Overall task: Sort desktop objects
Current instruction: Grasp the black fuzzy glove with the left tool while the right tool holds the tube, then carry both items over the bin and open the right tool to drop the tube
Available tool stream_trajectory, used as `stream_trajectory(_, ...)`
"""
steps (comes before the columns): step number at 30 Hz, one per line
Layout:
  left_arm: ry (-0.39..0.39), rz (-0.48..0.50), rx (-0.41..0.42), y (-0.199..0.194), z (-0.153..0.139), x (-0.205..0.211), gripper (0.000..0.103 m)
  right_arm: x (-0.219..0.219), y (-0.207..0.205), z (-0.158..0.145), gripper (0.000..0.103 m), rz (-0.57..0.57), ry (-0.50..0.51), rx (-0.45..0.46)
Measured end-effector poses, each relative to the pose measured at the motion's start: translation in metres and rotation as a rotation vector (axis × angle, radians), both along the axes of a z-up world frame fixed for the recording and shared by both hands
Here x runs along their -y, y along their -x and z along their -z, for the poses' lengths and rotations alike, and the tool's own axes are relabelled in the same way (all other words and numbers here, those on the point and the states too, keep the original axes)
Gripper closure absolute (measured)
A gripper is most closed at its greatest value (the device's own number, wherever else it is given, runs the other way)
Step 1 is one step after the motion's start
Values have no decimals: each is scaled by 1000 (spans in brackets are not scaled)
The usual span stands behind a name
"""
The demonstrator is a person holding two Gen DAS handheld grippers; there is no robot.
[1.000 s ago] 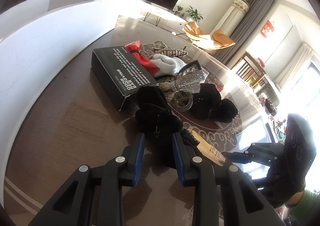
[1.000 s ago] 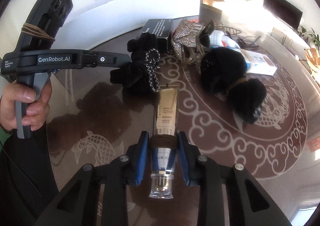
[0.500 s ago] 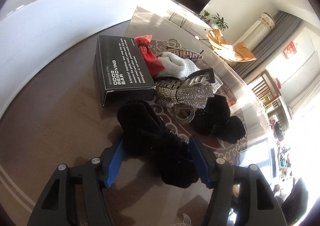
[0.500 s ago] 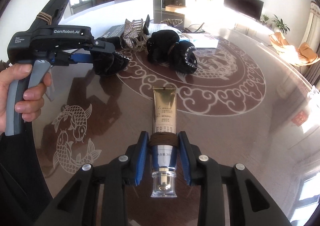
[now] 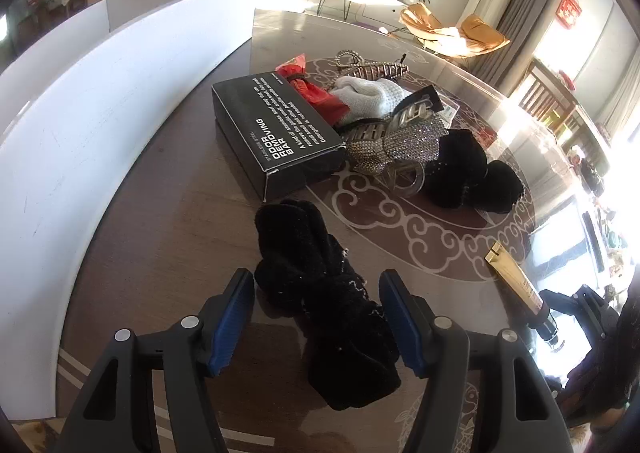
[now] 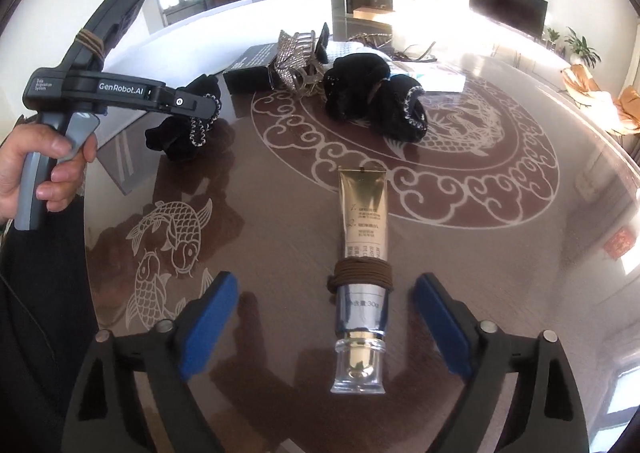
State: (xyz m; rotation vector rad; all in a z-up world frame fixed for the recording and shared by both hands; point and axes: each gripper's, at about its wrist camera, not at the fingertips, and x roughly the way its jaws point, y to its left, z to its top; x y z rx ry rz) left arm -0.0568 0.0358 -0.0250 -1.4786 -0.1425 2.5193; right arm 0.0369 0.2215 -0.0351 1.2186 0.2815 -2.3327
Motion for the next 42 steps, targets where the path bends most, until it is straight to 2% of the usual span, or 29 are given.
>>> stream_trajectory(3,94,17,29,-6,5,-21,38,4,14,-1,12,-37,-32,59)
stream_trajectory(5,156,12,11,-9,9,-31,38,-1,26,-3,12,-26,-41,97)
stream_trajectory(7,173,-7,-16,-9,11,-33,41,-3,34,-5,30,-24,-61,107)
stream_trajectory(8,167,-7,-43,-10,9,-32,65,-2,35,-8,71,-34,-91,93)
stream_trajectory(9,170,0,-56,-10,9,-31,75,-2,36,-10,77,-40,-118,95)
stream_trajectory(11,107,5,-51,-12,7,-22,75,-4,37,-14,77,-44,-106,140)
stream_trajectory(13,64,4,-81,-21,-2,-11,75,-6,30,-21,77,-48,-106,133)
stream_trajectory(17,-11,-23,-170,-43,-37,14,75,-16,22,-43,77,-9,-4,136)
stream_trajectory(20,-60,-57,-222,-56,-73,38,75,-4,24,-64,77,-21,23,103)
stream_trajectory(24,-66,-136,-258,-59,-109,96,75,32,47,-99,77,-73,62,53)
stream_trajectory(27,-12,-235,-255,-49,-122,154,75,81,76,-124,77,-128,104,20)
stream_trajectory(32,43,-388,-201,-27,-115,243,75,190,126,-160,77,-204,240,-8)
stream_trajectory(35,77,-436,-162,-13,-96,276,75,261,156,-165,77,-214,328,2)
stream_trajectory(38,112,-458,-121,8,-77,285,75,327,185,-142,77,-205,377,49)
stream_trajectory(42,192,-463,-35,28,-53,293,69,391,197,-102,75,-228,246,83)
